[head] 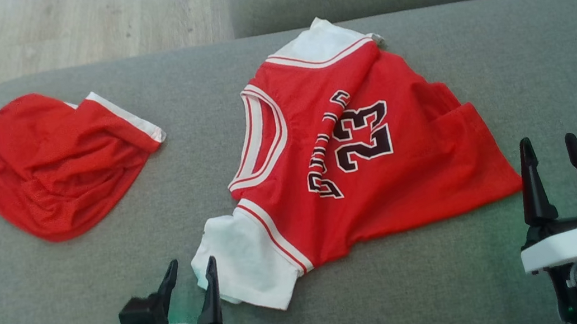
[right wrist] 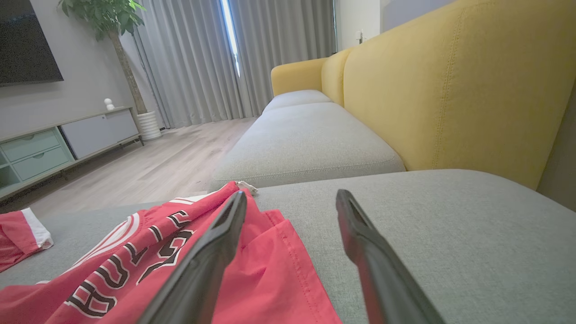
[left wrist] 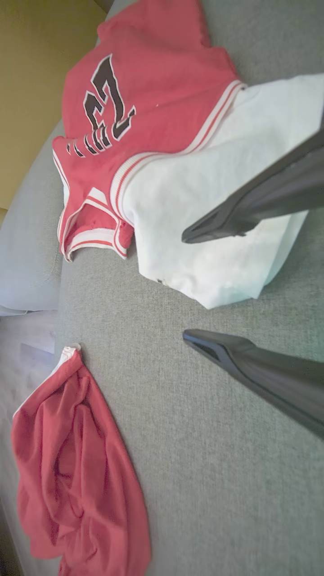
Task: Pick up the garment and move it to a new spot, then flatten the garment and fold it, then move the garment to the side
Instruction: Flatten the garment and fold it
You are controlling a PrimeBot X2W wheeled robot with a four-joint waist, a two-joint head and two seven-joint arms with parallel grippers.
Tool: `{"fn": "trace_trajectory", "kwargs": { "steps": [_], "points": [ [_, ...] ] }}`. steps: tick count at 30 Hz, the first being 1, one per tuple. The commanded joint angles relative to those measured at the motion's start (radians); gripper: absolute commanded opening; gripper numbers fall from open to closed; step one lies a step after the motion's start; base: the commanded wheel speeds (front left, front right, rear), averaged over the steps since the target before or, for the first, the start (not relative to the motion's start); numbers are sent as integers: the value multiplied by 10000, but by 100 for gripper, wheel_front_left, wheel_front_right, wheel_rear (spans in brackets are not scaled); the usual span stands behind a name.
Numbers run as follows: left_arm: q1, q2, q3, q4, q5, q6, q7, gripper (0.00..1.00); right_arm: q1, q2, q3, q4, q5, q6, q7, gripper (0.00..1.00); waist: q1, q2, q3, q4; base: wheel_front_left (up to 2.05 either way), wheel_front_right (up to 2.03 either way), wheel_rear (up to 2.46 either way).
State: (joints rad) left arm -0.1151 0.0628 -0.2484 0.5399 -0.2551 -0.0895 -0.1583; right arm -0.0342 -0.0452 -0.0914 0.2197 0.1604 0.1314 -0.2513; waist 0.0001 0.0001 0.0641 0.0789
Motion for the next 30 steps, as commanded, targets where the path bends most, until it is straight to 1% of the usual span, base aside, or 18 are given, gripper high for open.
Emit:
{"fn": "trace_trajectory", "kwargs": {
  "steps": [1, 7, 11, 15, 16, 17, 18, 19, 21, 22, 25, 26, 27, 29, 30],
  "points": [
    [-634, 180, 252, -91, 56, -18, -14, 100, -435, -53, 267, -261, 114, -7, -104, 100, -1, -1, 137, -50, 0, 0, 0],
    [-1140, 334, 106, 691, 285, 201, 291, 100, -585, -52, 306, -202, 164, -7, -104, 100, -1, -1, 492, -175, 0, 0, 0],
    [-1387, 420, -16, 1220, 398, 343, 799, 100, -691, -52, 270, -164, 185, -7, -104, 100, -1, -1, 626, -247, 0, 0, 0],
    [-1569, 464, -113, 1510, 505, 524, 1030, 100, -746, -52, 242, -99, 211, -7, -104, 100, -1, -1, 670, -280, 0, 0, 0],
    [-1581, 456, -151, 1591, 481, 481, 1144, 91, -745, -51, 223, -52, 210, -7, -104, 100, -1, -1, 662, -279, 0, 0, 0],
    [-1584, 448, -225, 1660, 465, 392, 1264, 47, -744, -51, 201, 9, 201, -7, -104, 100, -1, -1, 648, -277, 0, 0, 0],
    [-1581, 439, -304, 1700, 438, 283, 1348, 11, -744, -51, 169, 85, 182, -7, -104, 100, -1, -1, 629, -273, 0, 0, 0],
    [-1570, 421, -350, 1712, 371, 188, 1390, 0, -747, -51, 128, 166, 149, -7, -104, 100, -1, -1, 606, -265, 0, 0, 0],
    [-1526, 367, -428, 1687, 193, 19, 1441, 0, -756, -51, 14, 322, 87, -7, -105, 100, -1, -1, 530, -230, 0, 0, 0],
    [-1526, 367, -428, 1687, 193, 19, 1441, 0, -756, -51, 14, 322, 87, -7, -105, 100, -1, -1, 530, -230, 0, 0, 0],
    [-1445, 306, -569, 1526, -83, -174, 1448, 0, -784, -51, -159, 528, 22, -7, -105, 100, -1, -1, 414, -160, 0, 0, 0],
    [-1406, 304, -622, 1324, -227, -243, 1273, 0, -806, -51, -253, 657, -4, -7, -105, 100, -1, -1, 326, -109, 0, 0, 0],
    [-1406, 304, -622, 1324, -227, -243, 1273, 0, -806, -51, -253, 657, -4, -7, -105, 100, -1, -1, 326, -109, 0, 0, 0],
    [-1395, 346, -543, 1078, -314, -239, 919, 0, -826, -51, -341, 807, -17, -7, -105, 100, -1, -1, 236, -55, 0, 0, 0],
    [-1393, 361, -462, 937, -341, -168, 676, 0, -828, -51, -377, 921, -23, -7, -105, 100, -1, -1, 181, -23, 0, 0, 0]
  ]
}}
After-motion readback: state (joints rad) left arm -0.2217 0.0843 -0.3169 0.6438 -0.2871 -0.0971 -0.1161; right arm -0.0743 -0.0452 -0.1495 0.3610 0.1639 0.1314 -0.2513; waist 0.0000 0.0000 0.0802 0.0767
